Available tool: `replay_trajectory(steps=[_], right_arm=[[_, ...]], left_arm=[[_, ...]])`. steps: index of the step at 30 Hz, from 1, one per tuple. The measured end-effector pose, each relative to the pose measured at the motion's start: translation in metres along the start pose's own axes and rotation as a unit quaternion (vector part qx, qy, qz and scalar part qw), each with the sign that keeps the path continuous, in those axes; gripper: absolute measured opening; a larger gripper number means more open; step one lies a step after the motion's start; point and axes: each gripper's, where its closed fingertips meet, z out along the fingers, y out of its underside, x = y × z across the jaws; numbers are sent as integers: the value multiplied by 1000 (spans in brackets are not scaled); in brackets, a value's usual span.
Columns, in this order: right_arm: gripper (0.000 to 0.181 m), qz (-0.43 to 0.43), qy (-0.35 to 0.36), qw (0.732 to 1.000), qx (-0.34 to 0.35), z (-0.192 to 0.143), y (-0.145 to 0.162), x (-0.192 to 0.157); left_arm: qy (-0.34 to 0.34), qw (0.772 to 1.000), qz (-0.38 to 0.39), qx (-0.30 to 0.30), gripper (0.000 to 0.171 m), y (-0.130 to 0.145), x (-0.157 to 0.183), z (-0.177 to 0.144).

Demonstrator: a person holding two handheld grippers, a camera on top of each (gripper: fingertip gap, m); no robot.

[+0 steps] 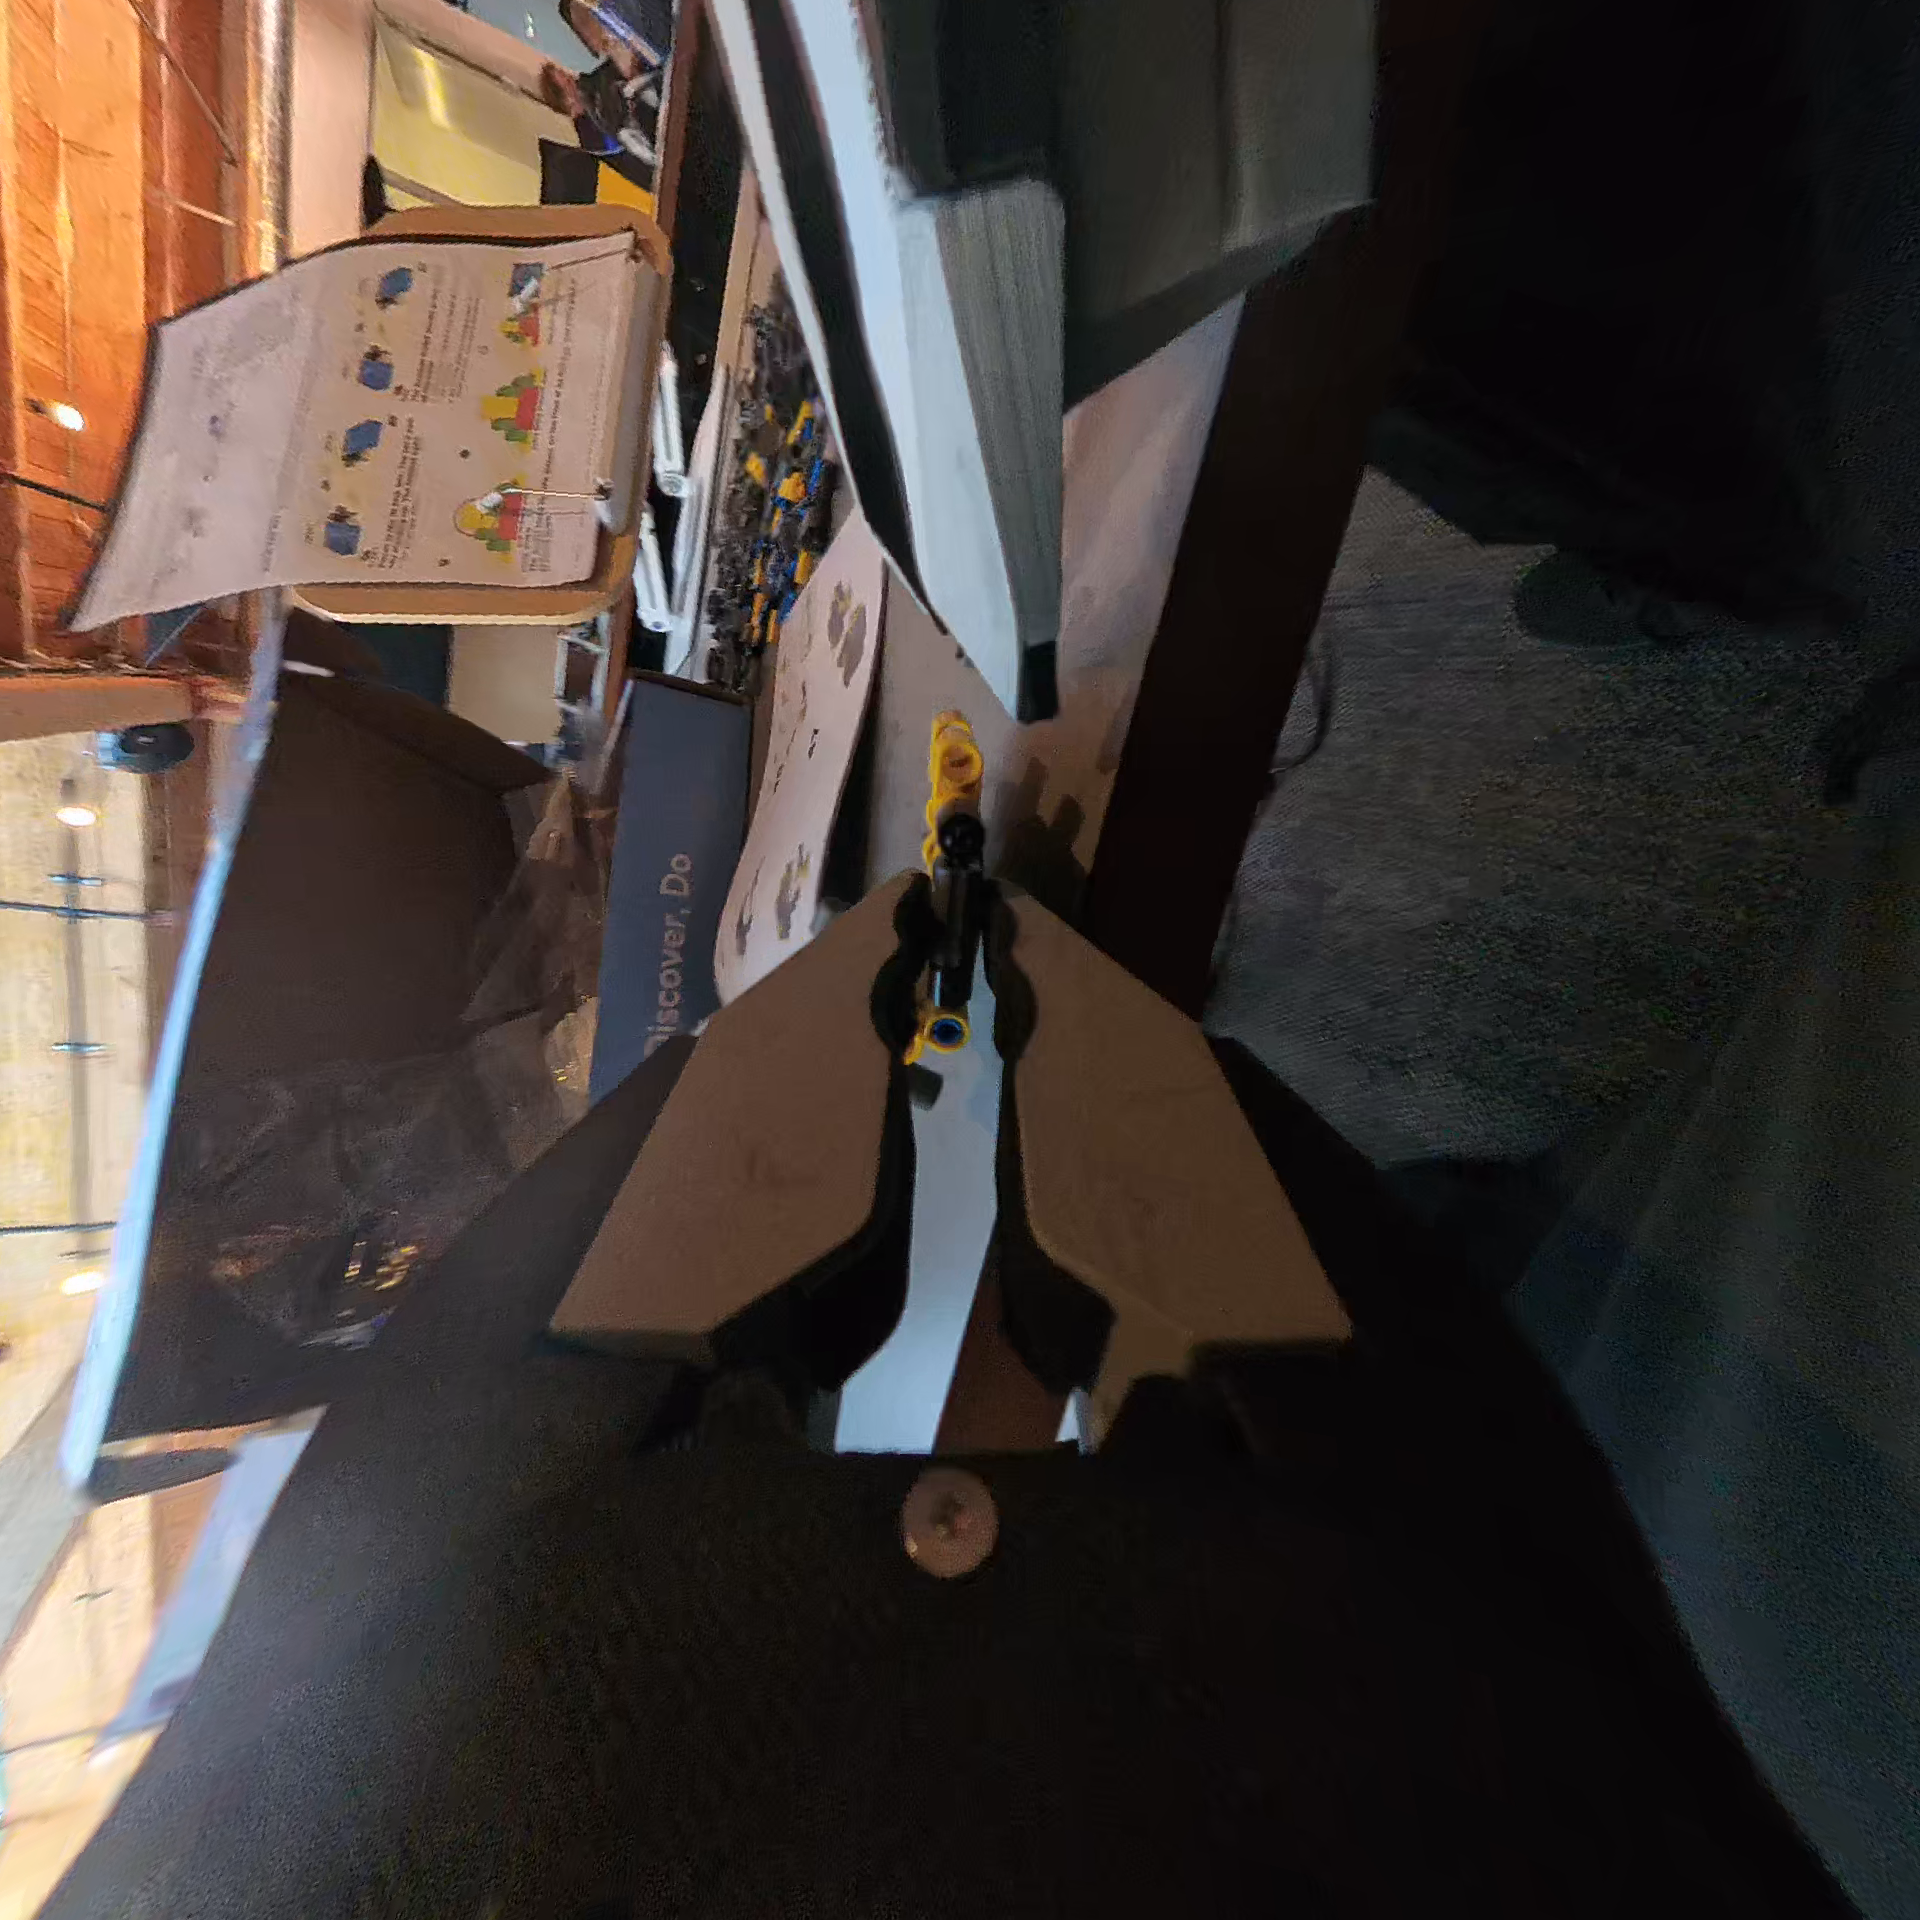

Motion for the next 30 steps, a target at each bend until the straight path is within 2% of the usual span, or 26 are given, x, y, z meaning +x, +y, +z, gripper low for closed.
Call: replay_trajectory(steps=[3,6,10,14,16,18,22,26,28,30], right_arm=[[35,-24,-62,998,2,-5,-6,-13],[36,-112,-14,993,-27,1,-5,-1],[35,-238,23,970,-42,11,-11,-3],[9,-303,36,951,-55,19,-6,-8],[9,-307,40,949,-57,21,-4,-8],[13,-296,36,953,-53,22,-5,-10],[9,-286,34,956,-56,21,-4,-8],[13,-269,29,961,-59,17,-2,-5],[14,-249,19,967,-53,11,-2,-3],[14,-217,20,975,-51,3,-2,8]], left_arm=[[34,999,-22,26,6,-3,2,-1],[50,997,-29,45,6,-3,3,0],[62,995,-41,66,7,-4,4,-2],[84,991,-73,77,13,-4,4,-7],[100,986,-108,78,18,-4,4,-10],[118,981,-130,79,12,-3,7,-11],[115,983,-125,66,13,4,3,-10],[158,964,-203,61,15,6,4,-12],[188,950,-242,58,22,6,4,-14],[217,942,-248,60,36,7,8,-17]])
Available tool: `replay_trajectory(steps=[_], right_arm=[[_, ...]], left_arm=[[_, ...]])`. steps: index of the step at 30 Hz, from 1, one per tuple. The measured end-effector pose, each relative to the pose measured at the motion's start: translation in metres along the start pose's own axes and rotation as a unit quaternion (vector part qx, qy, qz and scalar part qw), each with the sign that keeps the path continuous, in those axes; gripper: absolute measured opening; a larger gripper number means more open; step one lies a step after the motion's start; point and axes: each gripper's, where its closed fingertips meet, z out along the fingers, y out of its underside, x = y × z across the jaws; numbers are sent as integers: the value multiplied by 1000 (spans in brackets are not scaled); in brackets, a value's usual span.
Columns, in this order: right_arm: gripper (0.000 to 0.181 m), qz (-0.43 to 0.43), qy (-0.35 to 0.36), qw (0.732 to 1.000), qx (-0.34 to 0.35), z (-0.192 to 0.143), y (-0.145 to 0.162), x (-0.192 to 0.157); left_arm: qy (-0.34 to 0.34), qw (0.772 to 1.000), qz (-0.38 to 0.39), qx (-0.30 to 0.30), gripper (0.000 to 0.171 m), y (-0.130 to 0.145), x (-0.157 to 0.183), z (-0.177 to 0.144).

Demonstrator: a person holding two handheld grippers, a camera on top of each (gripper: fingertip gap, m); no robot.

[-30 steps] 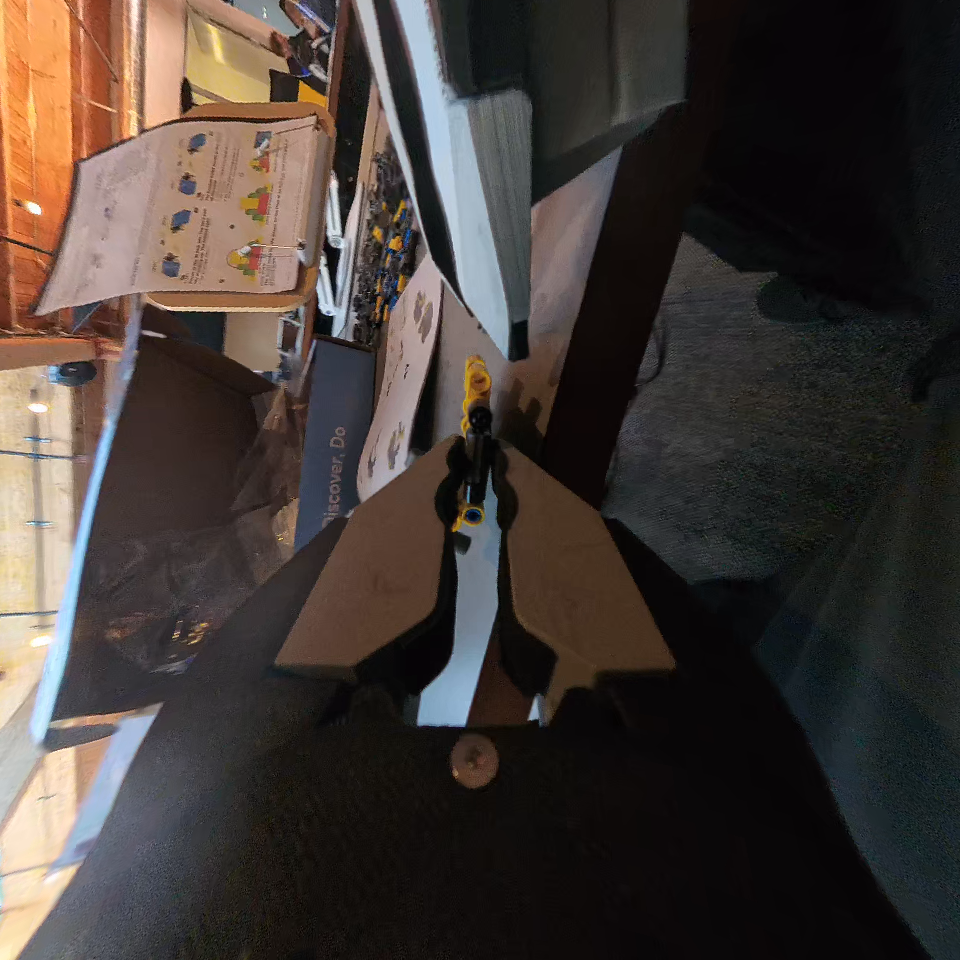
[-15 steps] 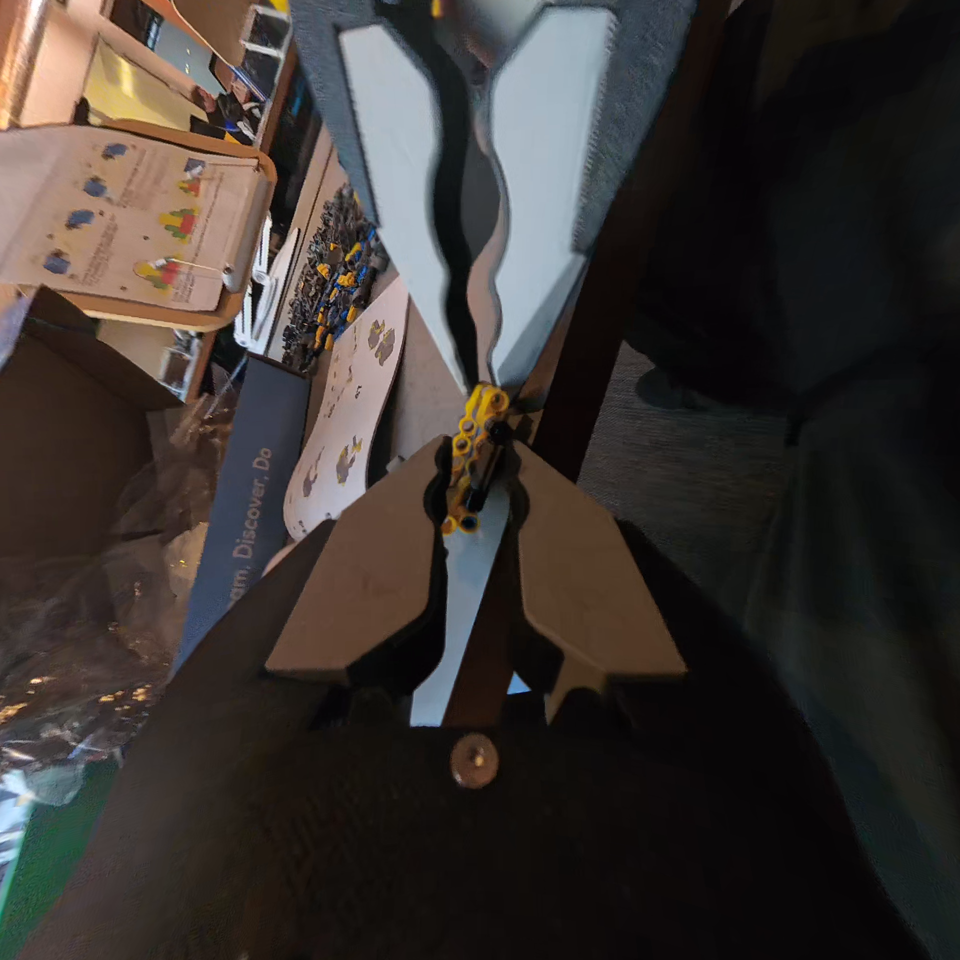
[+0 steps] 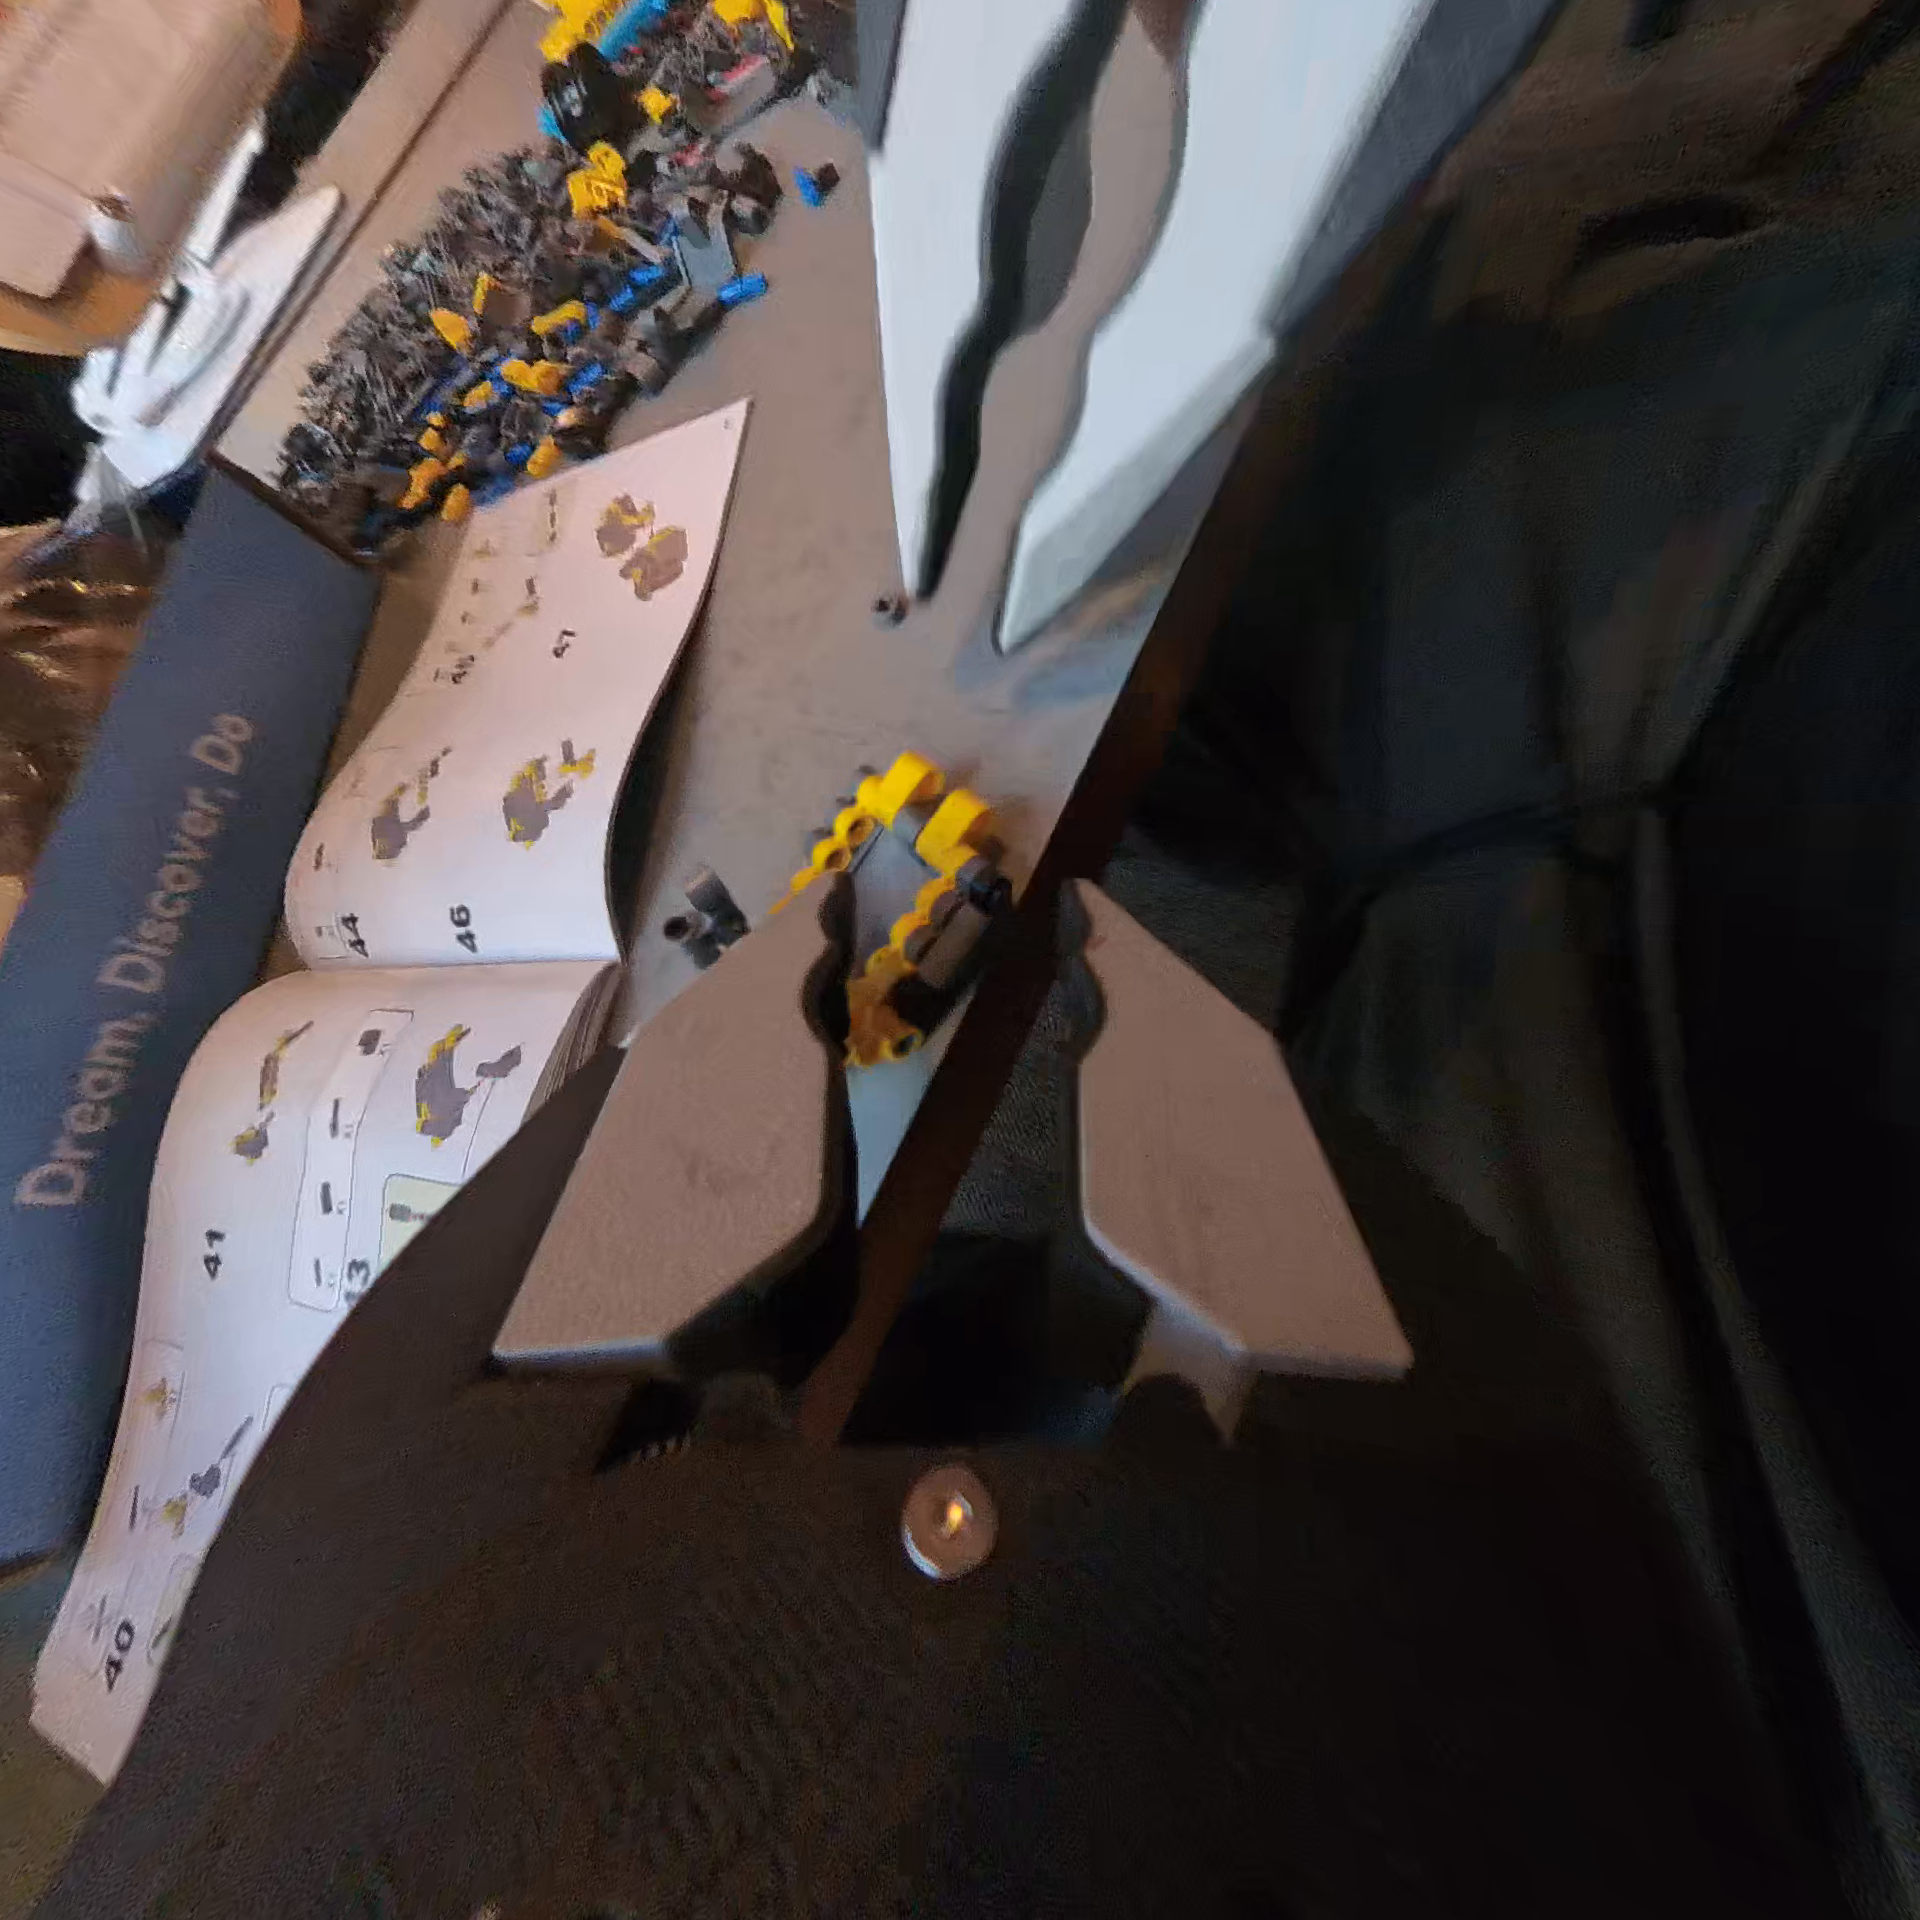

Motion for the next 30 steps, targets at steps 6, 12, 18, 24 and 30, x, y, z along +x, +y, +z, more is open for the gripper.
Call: replay_trajectory(steps=[6,12,18,24,30], right_arm=[[17,123,-22,991,-38,-10,30,35],[18,152,-94,983,-44,4,19,27],[7,172,-146,973,-53,15,20,24],[6,201,-213,956,-29,14,8,2],[6,288,-283,914,46,1,-21,-11]], left_arm=[[28,998,-47,-9,46,1,-2,-3],[19,996,-85,-30,35,-9,-5,-10],[13,995,-64,-73,23,9,-3,-3],[38,995,-73,-60,18,11,0,-2],[47,993,-111,4,12,2,-9,-9]])
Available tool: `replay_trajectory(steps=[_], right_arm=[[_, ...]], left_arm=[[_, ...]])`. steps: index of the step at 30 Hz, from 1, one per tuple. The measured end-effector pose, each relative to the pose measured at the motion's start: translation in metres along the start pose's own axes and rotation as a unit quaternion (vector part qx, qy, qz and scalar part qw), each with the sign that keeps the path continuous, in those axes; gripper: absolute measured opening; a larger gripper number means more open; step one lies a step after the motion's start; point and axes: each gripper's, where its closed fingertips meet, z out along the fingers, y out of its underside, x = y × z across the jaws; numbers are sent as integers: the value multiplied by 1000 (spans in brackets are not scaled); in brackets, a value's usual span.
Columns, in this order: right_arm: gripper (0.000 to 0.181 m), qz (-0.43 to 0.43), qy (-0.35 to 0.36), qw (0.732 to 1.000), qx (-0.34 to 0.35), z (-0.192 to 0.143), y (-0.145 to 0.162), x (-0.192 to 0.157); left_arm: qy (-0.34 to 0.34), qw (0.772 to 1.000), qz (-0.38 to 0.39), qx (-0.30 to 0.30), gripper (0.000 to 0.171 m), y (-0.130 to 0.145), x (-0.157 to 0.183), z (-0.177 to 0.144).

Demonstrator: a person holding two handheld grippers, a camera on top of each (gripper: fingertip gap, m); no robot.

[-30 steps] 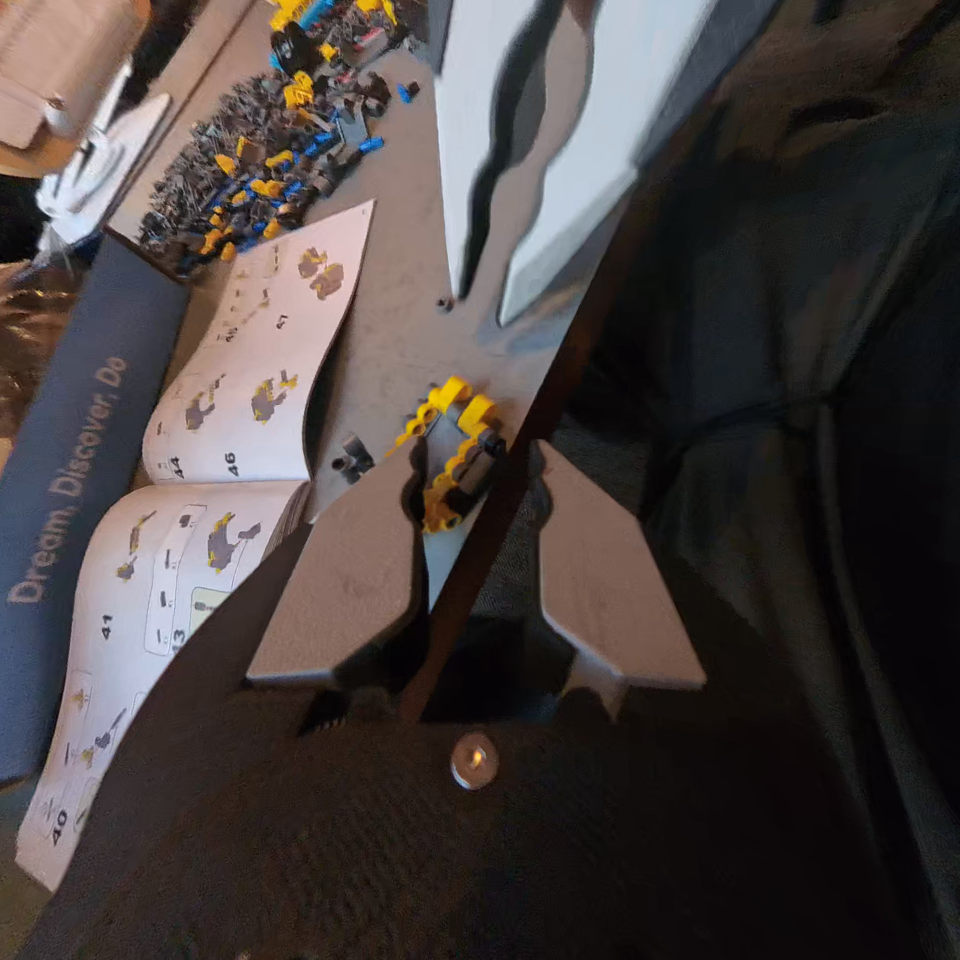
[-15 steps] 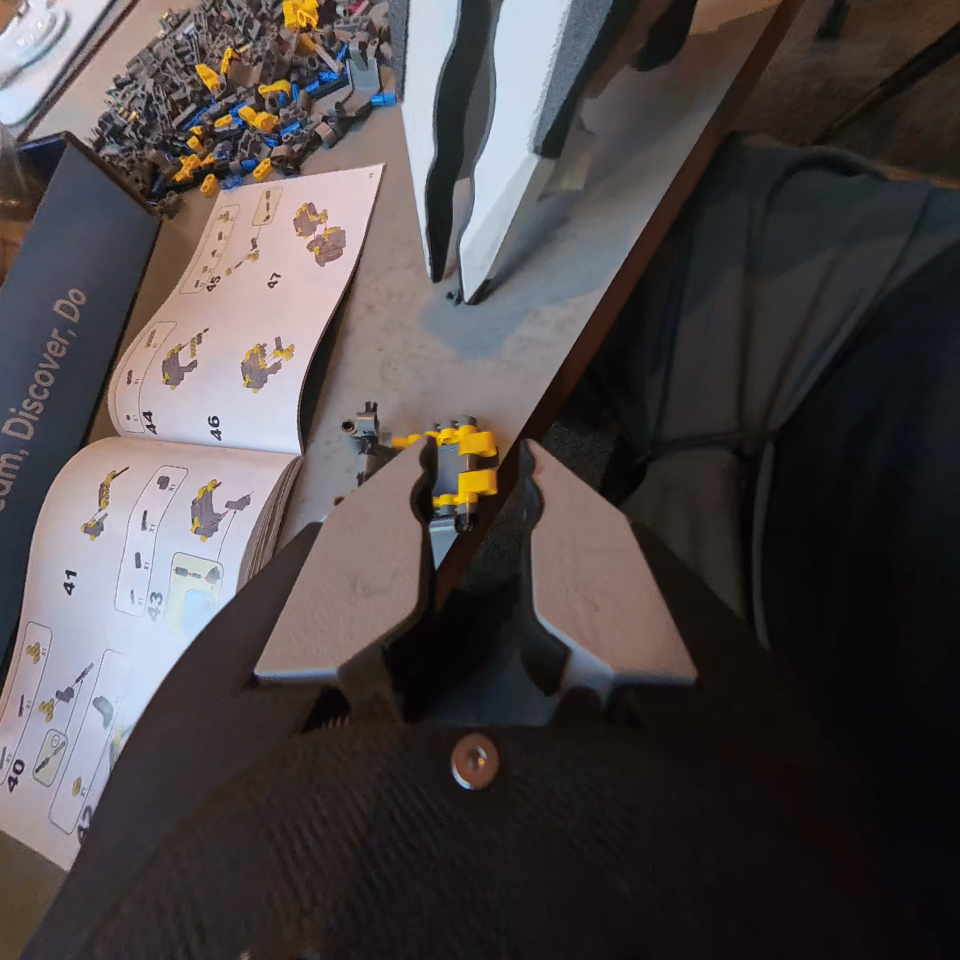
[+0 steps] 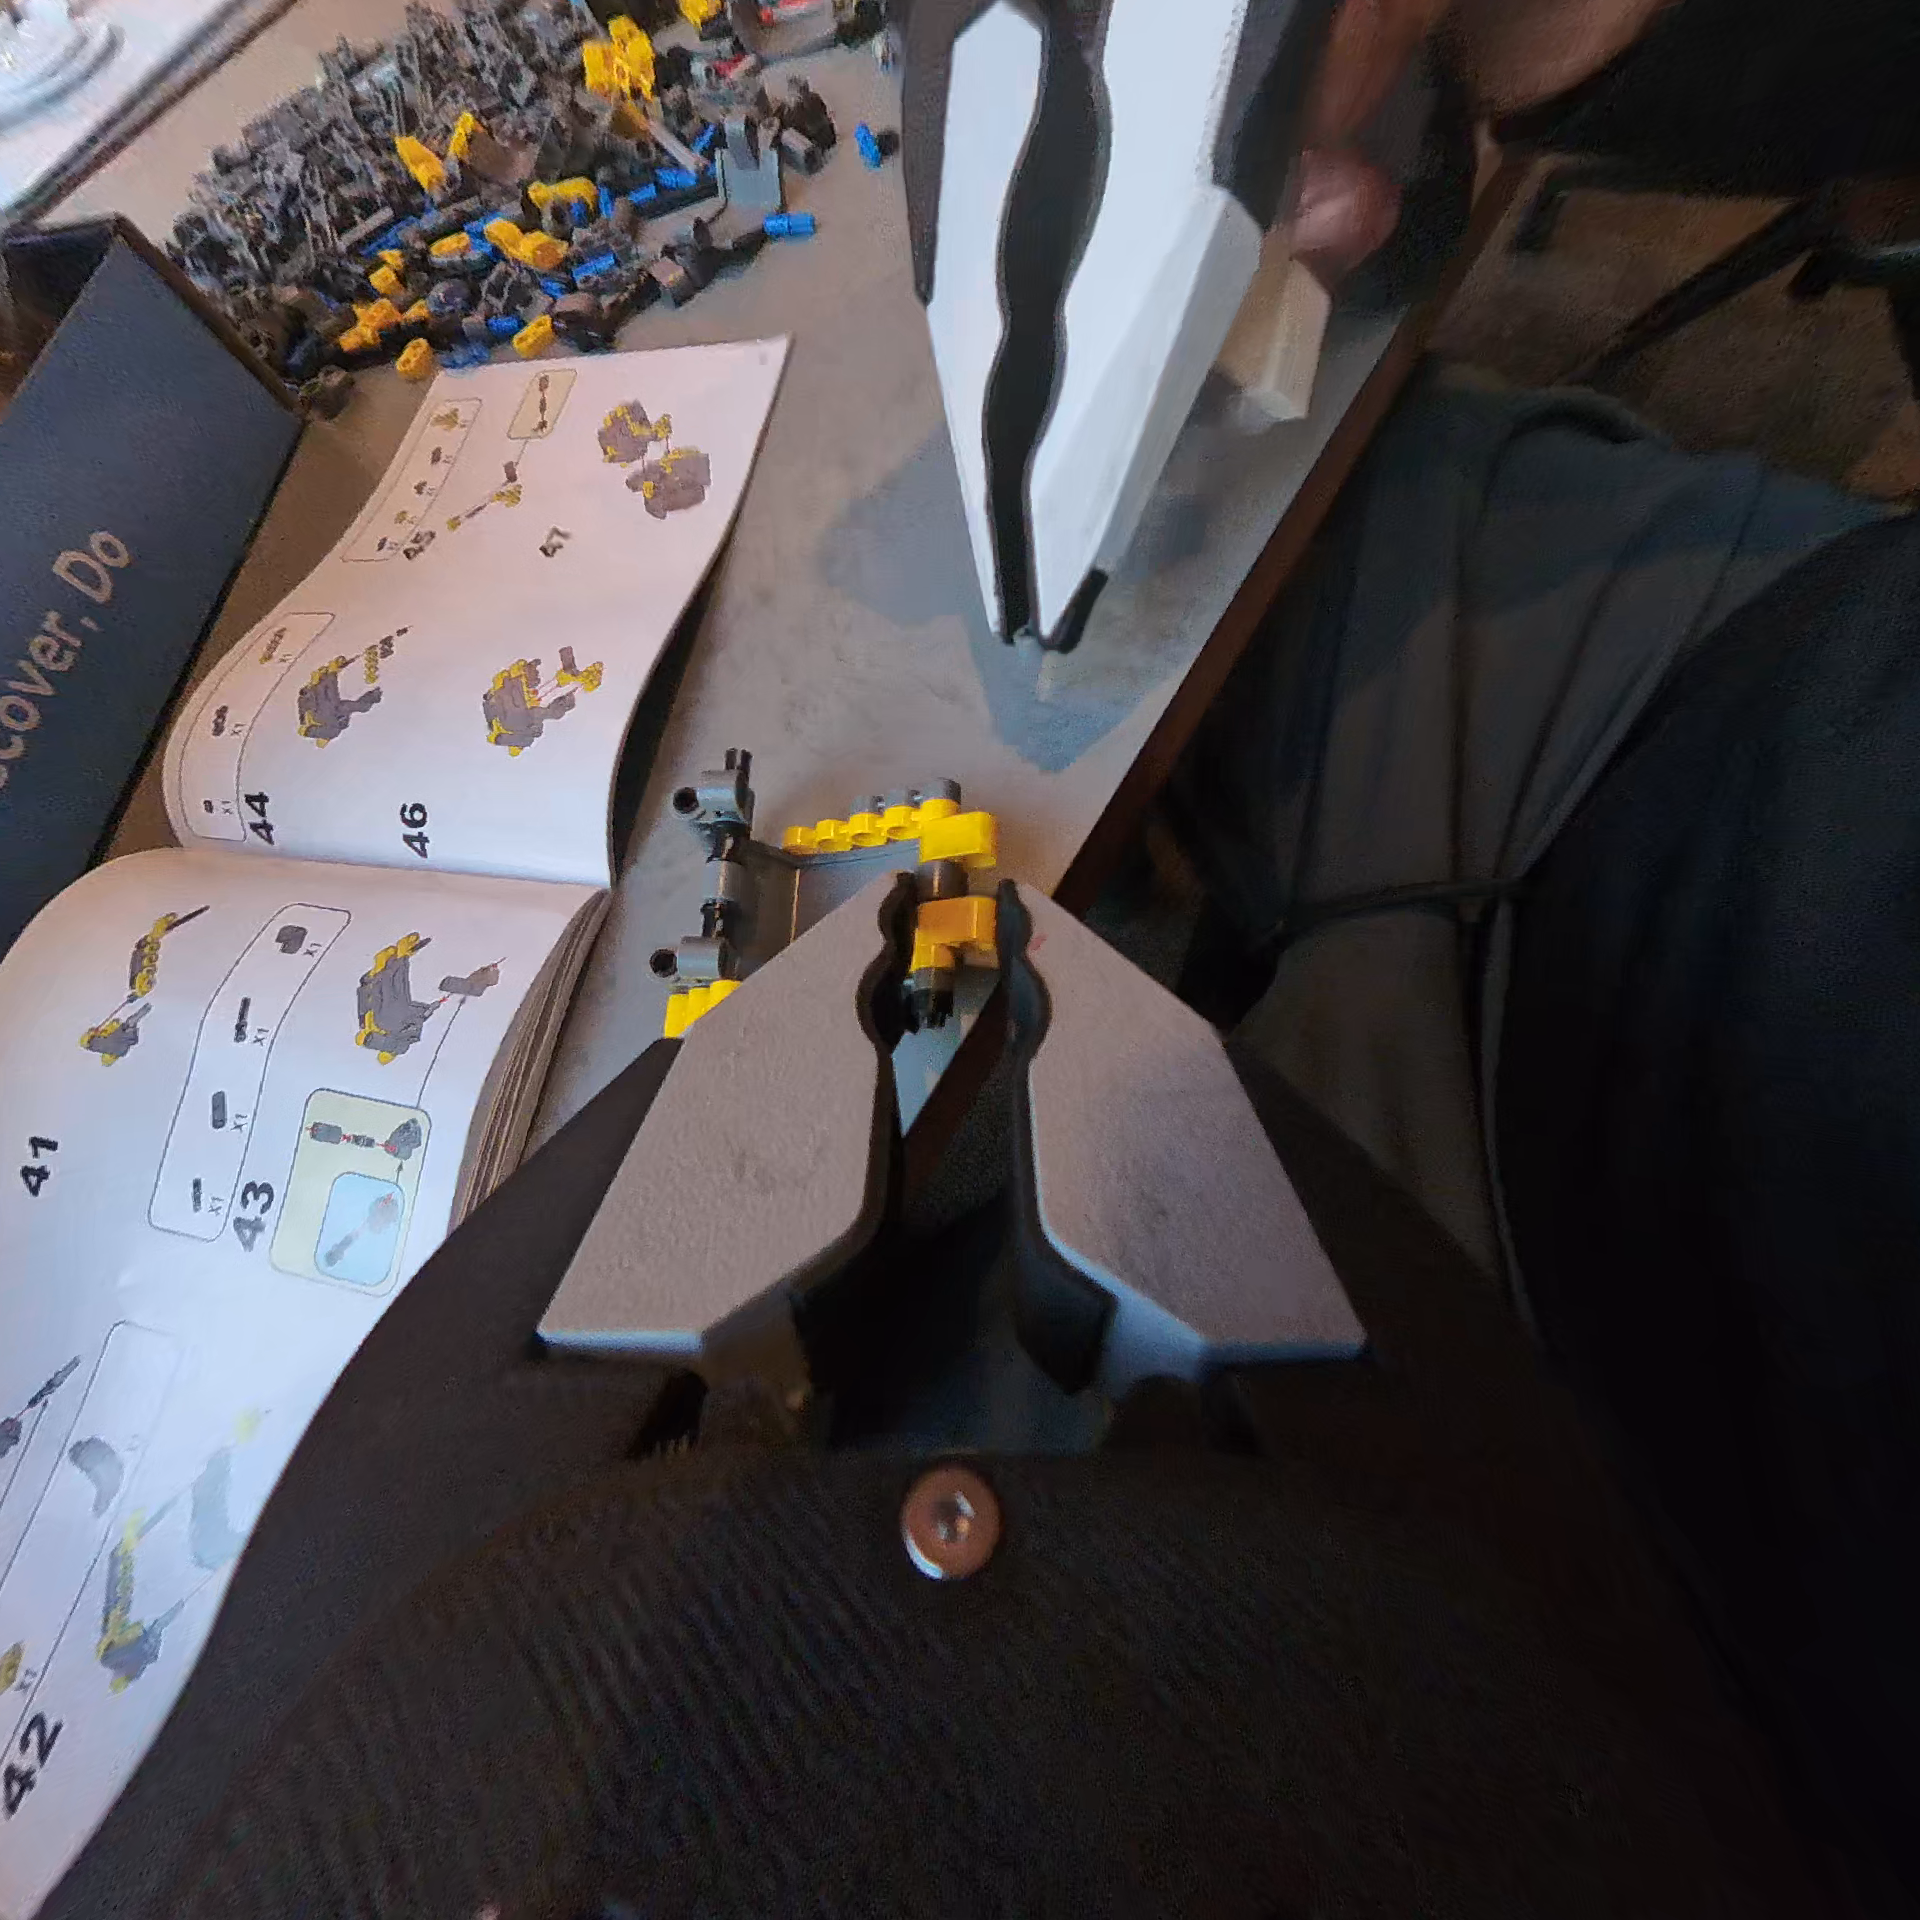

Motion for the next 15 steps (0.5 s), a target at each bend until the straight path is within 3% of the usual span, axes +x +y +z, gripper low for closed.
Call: replay_trajectory(steps=[5,8,15], right_arm=[[6,84,-103,979,157,-22,-33,-20],[6,86,-140,963,211,-32,-42,-33],[5,17,-116,954,275,-40,-54,-46]], left_arm=[[12,994,-16,108,13,-25,6,-12],[-38,984,8,172,12,-48,2,-24],[-129,965,124,193,12,-69,10,-31]])
